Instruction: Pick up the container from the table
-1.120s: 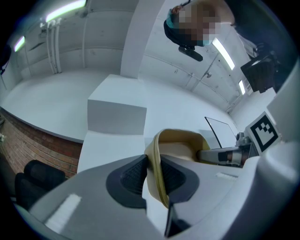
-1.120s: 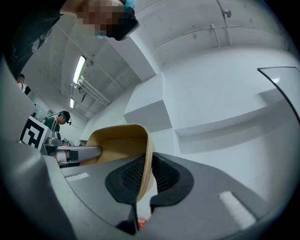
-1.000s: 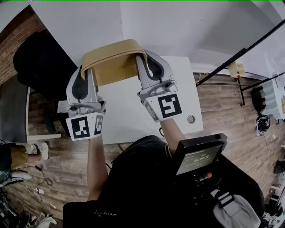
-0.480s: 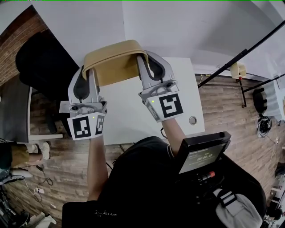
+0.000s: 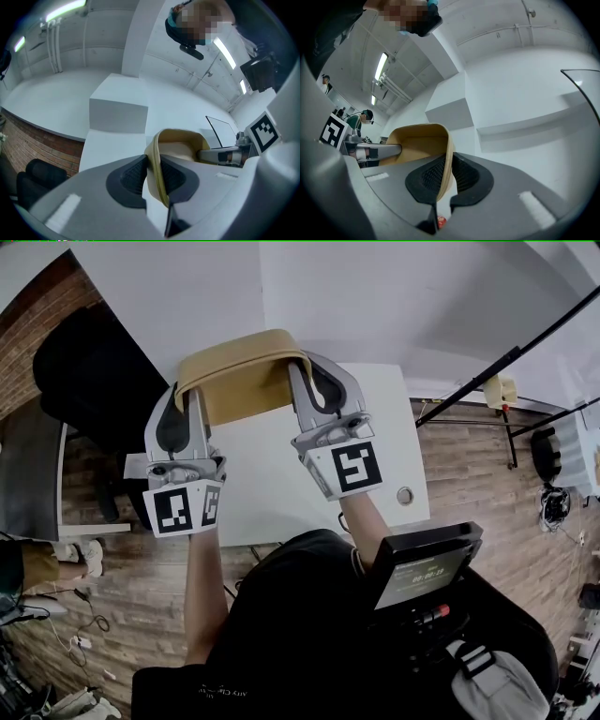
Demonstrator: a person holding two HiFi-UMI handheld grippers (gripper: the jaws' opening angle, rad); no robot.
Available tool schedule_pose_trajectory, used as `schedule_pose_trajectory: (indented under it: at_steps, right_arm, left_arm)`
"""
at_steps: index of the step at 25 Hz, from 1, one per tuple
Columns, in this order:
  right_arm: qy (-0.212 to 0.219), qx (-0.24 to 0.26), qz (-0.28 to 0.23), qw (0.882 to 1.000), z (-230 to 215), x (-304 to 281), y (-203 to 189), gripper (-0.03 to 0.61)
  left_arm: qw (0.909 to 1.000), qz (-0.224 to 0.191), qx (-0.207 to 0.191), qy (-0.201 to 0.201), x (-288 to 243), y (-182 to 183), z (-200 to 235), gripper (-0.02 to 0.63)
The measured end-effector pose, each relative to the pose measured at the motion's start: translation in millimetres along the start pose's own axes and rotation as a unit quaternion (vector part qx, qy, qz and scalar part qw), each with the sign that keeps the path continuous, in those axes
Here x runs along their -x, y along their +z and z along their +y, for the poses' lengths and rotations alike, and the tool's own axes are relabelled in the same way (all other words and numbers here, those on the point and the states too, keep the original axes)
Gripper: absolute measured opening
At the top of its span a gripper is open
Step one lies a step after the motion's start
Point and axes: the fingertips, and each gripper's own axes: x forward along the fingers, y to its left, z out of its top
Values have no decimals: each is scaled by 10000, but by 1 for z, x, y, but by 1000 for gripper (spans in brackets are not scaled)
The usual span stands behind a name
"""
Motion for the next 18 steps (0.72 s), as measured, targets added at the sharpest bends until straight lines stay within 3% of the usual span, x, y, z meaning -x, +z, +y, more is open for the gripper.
schedule_pose_trajectory:
  at_steps: [18]
  right_arm:
    - [-49, -17, 238, 9997, -6, 4, -16, 26]
  left_arm:
    - [9998, 167, 74, 26, 1, -16, -6, 54]
